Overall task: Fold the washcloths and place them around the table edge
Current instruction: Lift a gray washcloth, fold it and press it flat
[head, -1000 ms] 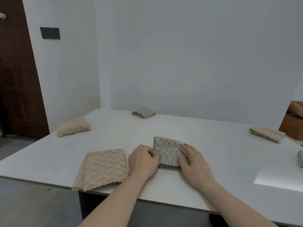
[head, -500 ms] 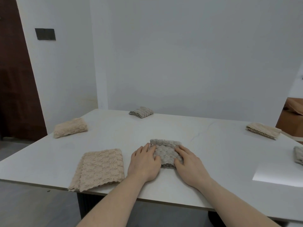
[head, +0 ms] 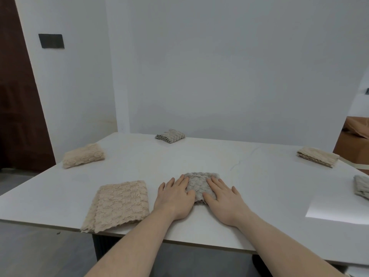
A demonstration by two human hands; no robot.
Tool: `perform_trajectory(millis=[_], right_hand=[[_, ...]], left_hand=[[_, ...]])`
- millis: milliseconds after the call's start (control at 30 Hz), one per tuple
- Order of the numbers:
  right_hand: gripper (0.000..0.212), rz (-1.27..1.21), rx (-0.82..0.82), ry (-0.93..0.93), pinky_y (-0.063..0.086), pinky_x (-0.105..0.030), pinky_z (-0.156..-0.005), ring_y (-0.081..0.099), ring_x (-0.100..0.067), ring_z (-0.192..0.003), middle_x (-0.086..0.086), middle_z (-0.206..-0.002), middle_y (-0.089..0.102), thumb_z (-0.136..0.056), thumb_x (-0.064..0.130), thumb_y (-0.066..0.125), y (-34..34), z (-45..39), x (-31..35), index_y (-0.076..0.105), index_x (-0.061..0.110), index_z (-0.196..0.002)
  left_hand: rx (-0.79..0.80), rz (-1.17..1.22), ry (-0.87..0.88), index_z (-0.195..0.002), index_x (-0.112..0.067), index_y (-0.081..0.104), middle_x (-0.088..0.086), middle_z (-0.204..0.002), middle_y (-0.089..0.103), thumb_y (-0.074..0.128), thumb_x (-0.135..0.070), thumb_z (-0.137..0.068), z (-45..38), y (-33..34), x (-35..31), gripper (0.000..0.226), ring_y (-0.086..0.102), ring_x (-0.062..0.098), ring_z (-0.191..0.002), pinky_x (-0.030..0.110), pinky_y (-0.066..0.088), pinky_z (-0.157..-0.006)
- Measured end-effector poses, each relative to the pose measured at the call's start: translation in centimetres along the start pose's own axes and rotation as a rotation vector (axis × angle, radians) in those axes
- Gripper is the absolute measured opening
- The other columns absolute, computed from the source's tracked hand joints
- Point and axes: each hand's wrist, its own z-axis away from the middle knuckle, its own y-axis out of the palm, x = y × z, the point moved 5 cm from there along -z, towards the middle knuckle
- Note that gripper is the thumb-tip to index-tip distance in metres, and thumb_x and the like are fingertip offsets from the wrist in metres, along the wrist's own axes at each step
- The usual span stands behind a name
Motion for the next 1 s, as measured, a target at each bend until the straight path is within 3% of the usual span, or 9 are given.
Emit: perform_trajectory(millis=[233, 333, 500, 567, 667, 767, 1000], right_hand=[[0.073, 0.01, -0.016, 0.064, 0.001, -0.047, -0.124, 0.003, -0.009, -0.154, 0.007, -0.168, 0.001, -0.098, 0.056, 0.023, -0.1, 0.3, 0.3, 0.006, 0.023, -0.16], [0.072, -0.093, -0.083, 0.082, 0.006, -0.044, -0.125, 0.015, -0.009, -0.152, 0.008, -0.167, 0.011, -0.094, 0.055, 0.033, -0.7, 0.9, 0.2, 0.02, 0.025, -0.159], [0.056, -0.322, -0.31, 0.125, 0.026, -0.031, -0.119, 0.034, -0.009, -0.143, 0.007, -0.156, 0.039, -0.096, 0.044, 0.046, -2.2, 1.5, -0.7, 0.047, 0.024, -0.148], [0.055, -0.318, -0.326, 0.149, 0.031, -0.032, -0.115, 0.04, -0.014, -0.139, 0.005, -0.152, 0.044, -0.096, 0.044, 0.046, -2.2, 1.5, -0.9, 0.048, 0.023, -0.146], [0.056, -0.252, -0.303, 0.17, 0.036, -0.035, -0.111, 0.046, -0.019, -0.132, 0.002, -0.145, 0.052, -0.095, 0.048, 0.043, -1.9, 1.5, -0.8, 0.049, 0.023, -0.145], [0.057, -0.186, -0.291, 0.173, 0.037, -0.036, -0.11, 0.048, -0.022, -0.129, 0.001, -0.14, 0.056, -0.094, 0.049, 0.042, -1.7, 1.4, -0.7, 0.048, 0.024, -0.145], [0.058, -0.181, -0.306, 0.166, 0.038, -0.037, -0.109, 0.05, -0.024, -0.126, -0.001, -0.138, 0.058, -0.094, 0.05, 0.042, -1.7, 1.5, -0.7, 0.048, 0.024, -0.145]], left_hand=[[-0.021, 0.004, -0.022, -0.163, -0.024, 0.007, -0.006, -0.17, 0.008, 0.018, -0.045, -0.101, 0.1, 0.1, 0.0, 0.067, 0.006, 0.017, -0.156, 0.043, 0.002, -0.127], [-0.078, 0.035, -0.048, -0.163, -0.017, 0.009, 0.0, -0.169, 0.018, 0.022, -0.046, -0.099, 0.2, 0.0, 0.3, 0.071, 0.015, 0.017, -0.155, 0.04, 0.008, -0.127], [-0.224, 0.123, -0.091, -0.161, -0.015, 0.018, 0.003, -0.166, 0.023, 0.029, -0.046, -0.099, 0.7, -0.9, 0.6, 0.07, 0.029, 0.024, -0.148, 0.041, 0.023, -0.122], [-0.263, 0.126, -0.117, -0.156, -0.014, 0.032, 0.004, -0.161, 0.033, 0.03, -0.045, -0.099, 0.8, -1.2, 0.7, 0.065, 0.036, 0.024, -0.143, 0.042, 0.028, -0.119], [-0.243, 0.059, -0.112, -0.131, -0.017, 0.058, 0.003, -0.145, 0.052, 0.029, -0.047, -0.097, 1.0, -1.2, 0.5, 0.054, 0.045, 0.023, -0.131, 0.04, 0.033, -0.114], [-0.245, 0.043, -0.098, -0.121, -0.02, 0.062, -0.001, -0.133, 0.058, 0.03, -0.046, -0.096, 1.1, -1.3, 0.3, 0.048, 0.046, 0.022, -0.125, 0.039, 0.034, -0.11], [-0.242, 0.049, -0.107, -0.115, -0.021, 0.061, 0.0, -0.131, 0.059, 0.032, -0.044, -0.095, 0.9, -1.4, 0.3, 0.042, 0.047, 0.024, -0.122, 0.042, 0.035, -0.108]])
